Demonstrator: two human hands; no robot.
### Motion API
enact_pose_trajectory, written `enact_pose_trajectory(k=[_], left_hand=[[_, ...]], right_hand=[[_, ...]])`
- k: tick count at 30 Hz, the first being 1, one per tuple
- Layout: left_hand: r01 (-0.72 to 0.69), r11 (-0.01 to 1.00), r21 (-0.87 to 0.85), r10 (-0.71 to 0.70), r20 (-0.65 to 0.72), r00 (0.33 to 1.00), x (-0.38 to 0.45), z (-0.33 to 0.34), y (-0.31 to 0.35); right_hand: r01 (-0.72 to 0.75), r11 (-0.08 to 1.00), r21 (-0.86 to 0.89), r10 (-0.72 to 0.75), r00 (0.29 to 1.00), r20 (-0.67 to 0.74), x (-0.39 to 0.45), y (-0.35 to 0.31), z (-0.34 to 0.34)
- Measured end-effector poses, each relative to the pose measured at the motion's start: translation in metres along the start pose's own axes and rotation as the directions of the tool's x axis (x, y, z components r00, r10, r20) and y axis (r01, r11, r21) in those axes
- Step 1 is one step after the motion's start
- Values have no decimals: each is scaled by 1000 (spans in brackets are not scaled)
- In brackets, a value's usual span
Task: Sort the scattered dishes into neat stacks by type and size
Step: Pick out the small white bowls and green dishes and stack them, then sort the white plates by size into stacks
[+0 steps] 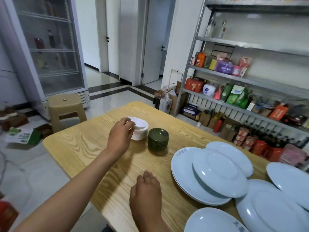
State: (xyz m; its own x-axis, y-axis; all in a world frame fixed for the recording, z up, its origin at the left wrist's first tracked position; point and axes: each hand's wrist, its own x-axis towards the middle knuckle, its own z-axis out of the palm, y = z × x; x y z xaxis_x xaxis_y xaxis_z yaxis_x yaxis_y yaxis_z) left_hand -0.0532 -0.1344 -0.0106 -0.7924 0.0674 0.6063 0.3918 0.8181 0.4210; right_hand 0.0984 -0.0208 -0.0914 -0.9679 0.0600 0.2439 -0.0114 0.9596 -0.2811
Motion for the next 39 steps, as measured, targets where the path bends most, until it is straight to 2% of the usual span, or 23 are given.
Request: enact_pose_trajectory(k=[5,10,13,17,20,24,26,29,35,39], left_hand=[[23,1000,-5,-23,77,997,2,24,-10],[-1,999,45,-8,215,977,0,26,-10],[-5,999,36,-3,205,979,-14,15,-2],[-8,993,-117,29,178,984,-53,-5,21],[-57,984,-167,89,189,978,-83,-20,32],[-78,974,-214,126,222,967,-114,-36,41],[-55,968,-243,113,228,967,-129,-45,48],[-38,955,-293,108,226,968,-150,-59,60],[5,915,-402,99,237,967,-192,-91,91],[4,909,-418,104,237,966,-225,-110,108]], right_hand=[[2,998,-56,-3,1000,-19,3,-5,3],[6,997,-76,-7,1000,-20,2,-3,1],[0,996,-86,-1,1000,-9,1,-6,-4],[12,1000,2,-12,1000,10,-2,-4,-11],[3,996,95,-8,999,51,-4,0,-15],[-126,945,301,68,978,197,-19,1,-33],[-211,869,448,147,974,174,-39,0,-53],[-234,787,571,196,972,128,-75,-1,-89],[-169,831,530,162,985,60,-154,12,-149],[-211,825,524,274,961,-46,-199,38,-162]])
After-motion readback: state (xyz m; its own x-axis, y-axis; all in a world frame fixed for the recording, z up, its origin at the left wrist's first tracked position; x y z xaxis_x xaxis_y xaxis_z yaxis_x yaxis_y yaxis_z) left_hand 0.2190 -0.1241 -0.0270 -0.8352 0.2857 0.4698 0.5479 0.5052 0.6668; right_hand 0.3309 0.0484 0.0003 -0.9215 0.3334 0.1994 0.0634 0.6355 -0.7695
